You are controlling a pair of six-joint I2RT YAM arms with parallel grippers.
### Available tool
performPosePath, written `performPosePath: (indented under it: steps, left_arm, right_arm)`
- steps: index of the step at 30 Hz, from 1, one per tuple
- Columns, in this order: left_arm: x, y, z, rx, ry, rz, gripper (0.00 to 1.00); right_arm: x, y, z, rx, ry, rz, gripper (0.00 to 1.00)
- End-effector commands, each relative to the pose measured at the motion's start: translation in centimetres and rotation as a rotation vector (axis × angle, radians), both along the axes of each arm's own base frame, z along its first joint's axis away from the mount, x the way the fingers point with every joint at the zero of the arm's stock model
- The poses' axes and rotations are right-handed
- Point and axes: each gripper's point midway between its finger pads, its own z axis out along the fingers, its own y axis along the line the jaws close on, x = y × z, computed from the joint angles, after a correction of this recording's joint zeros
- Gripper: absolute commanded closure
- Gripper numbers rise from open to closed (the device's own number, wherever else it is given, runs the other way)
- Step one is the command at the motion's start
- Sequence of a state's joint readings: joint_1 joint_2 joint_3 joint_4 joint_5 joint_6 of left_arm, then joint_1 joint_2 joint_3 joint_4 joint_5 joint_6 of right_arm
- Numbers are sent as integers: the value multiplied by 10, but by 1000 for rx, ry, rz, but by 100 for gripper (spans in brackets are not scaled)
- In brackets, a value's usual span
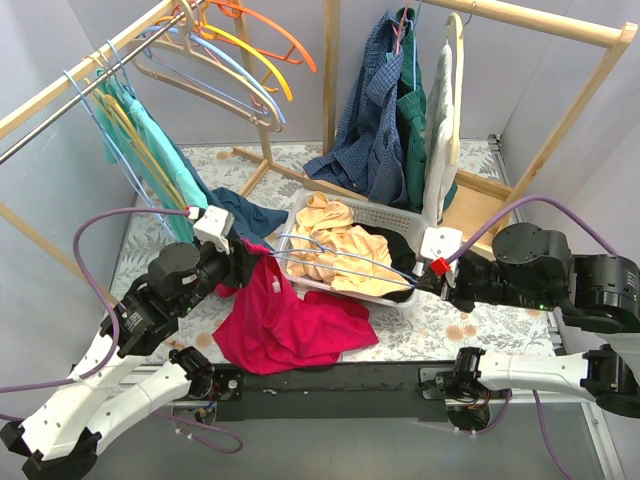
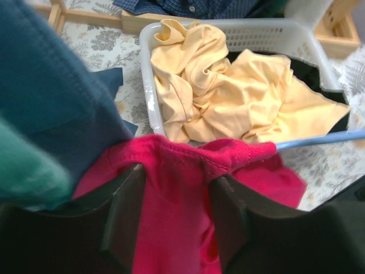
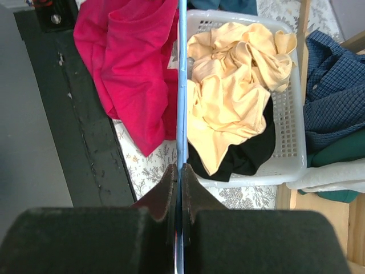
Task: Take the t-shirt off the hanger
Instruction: Remove the T-shirt from the hanger, then place the hanger at the clothesline.
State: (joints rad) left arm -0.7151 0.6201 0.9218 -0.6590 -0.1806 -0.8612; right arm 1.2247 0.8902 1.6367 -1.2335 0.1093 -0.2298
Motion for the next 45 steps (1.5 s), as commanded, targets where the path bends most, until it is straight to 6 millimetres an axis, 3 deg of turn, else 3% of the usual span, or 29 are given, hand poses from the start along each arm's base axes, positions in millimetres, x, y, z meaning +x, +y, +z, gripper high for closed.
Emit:
performPosePath:
  steps: [1, 8, 10, 13, 15, 16, 20, 22, 23, 25, 28, 34, 35, 37, 39, 40, 41, 43, 44, 45]
  left_arm:
    - [14, 16, 1, -7, -16, 137, 71]
    - [18, 34, 7, 11, -26, 231, 71]
    - [17, 39, 11, 6, -32, 256, 58]
    - [13, 39, 17, -4, -35, 239, 29]
    - [10, 35, 21, -16, -33, 213, 22]
    - [8, 34, 22, -21, -32, 201, 15]
    - [-3, 22, 32, -46, -40, 98, 3]
    - [-18, 4, 37, -64, -50, -49, 2]
    - [-26, 0, 42, -80, -70, -101, 2]
    - [-50, -20, 45, -96, -76, -287, 2]
    - [-73, -33, 45, -110, -49, -436, 2]
    - [-92, -42, 39, -125, 17, -537, 2]
    - [-95, -43, 39, -134, 25, -553, 2]
    - [-100, -43, 43, -153, 16, -568, 2]
    - [-103, -43, 46, -170, 16, -574, 2]
    - [-105, -42, 48, -177, 10, -577, 2]
    - [-107, -42, 49, -185, 11, -580, 2]
    - [-110, -44, 48, -199, 28, -591, 2]
    - [-111, -45, 48, -205, 28, -598, 2]
    - [-112, -46, 45, -207, 40, -607, 2]
  right_arm:
    - [-3, -12, 40, 150, -29, -26, 99]
    - [3, -25, 51, 202, -57, -94, 99]
    - [6, -29, 56, 208, -69, -112, 99]
    - [11, -30, 66, 236, -95, -141, 99]
    - [18, -25, 68, 239, -114, -162, 99]
    - [24, -18, 70, 255, -127, -175, 99]
    - [46, 9, 77, 295, -197, -222, 99]
    - [58, 22, 76, 301, -220, -259, 99]
    - [64, 30, 88, 354, -243, -270, 99]
    - [75, 43, 91, 360, -277, -299, 99]
    - [87, 68, 104, 408, -325, -298, 99]
    - [107, 125, 124, 436, -387, -255, 99]
    - [116, 138, 117, 412, -382, -257, 99]
    - [121, 150, 129, 443, -382, -225, 99]
    - [133, 168, 126, 441, -363, -192, 99]
    - [137, 170, 139, 476, -365, -186, 99]
    - [154, 176, 135, 476, -345, -203, 99]
    - [159, 184, 151, 525, -337, -155, 99]
    - [176, 192, 146, 522, -321, -166, 99]
    - [180, 197, 148, 533, -309, -144, 99]
